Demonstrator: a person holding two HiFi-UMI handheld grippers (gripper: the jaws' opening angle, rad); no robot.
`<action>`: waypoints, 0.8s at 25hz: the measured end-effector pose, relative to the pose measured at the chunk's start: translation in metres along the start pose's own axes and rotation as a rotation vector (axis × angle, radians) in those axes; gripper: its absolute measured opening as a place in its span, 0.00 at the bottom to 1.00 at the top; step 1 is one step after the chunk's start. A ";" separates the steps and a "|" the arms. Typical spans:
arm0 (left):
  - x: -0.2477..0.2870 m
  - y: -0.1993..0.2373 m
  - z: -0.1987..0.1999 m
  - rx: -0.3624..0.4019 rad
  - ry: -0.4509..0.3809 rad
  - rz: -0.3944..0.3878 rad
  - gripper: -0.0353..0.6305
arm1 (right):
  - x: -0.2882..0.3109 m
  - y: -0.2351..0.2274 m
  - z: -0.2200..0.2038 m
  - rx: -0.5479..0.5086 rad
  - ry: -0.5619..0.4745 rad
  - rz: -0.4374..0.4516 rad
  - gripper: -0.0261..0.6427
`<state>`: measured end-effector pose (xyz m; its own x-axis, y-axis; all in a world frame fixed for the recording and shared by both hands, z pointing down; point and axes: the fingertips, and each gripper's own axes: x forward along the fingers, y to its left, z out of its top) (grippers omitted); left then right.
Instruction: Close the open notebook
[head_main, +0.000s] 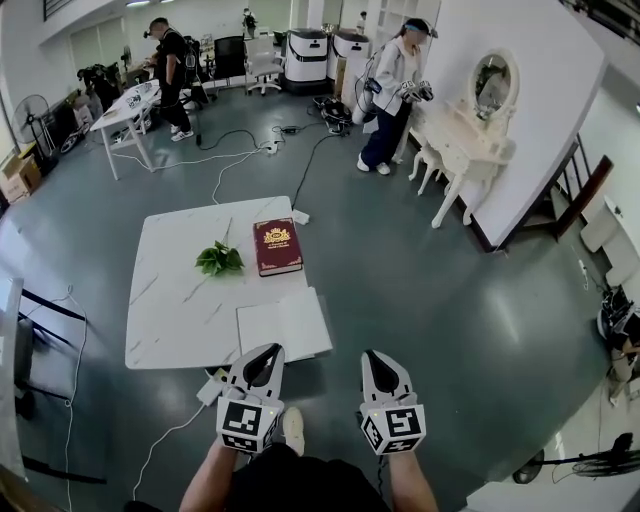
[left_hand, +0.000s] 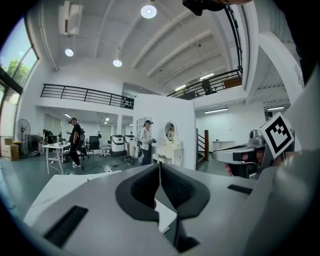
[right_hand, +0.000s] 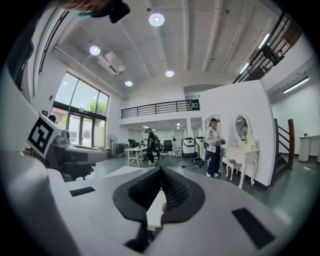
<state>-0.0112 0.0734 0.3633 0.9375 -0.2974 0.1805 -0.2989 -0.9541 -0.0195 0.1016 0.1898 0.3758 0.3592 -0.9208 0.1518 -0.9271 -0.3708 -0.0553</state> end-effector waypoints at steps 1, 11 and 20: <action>0.007 0.006 0.000 -0.003 0.003 -0.001 0.10 | 0.009 -0.002 0.000 0.002 0.005 -0.001 0.06; 0.064 0.055 -0.003 -0.023 0.030 -0.018 0.10 | 0.086 -0.015 0.001 0.004 0.042 -0.007 0.06; 0.090 0.077 -0.020 -0.056 0.056 -0.016 0.10 | 0.121 -0.023 -0.014 0.018 0.091 -0.003 0.06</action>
<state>0.0466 -0.0264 0.3979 0.9314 -0.2783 0.2347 -0.2950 -0.9547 0.0386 0.1654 0.0885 0.4094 0.3496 -0.9055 0.2407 -0.9237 -0.3760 -0.0728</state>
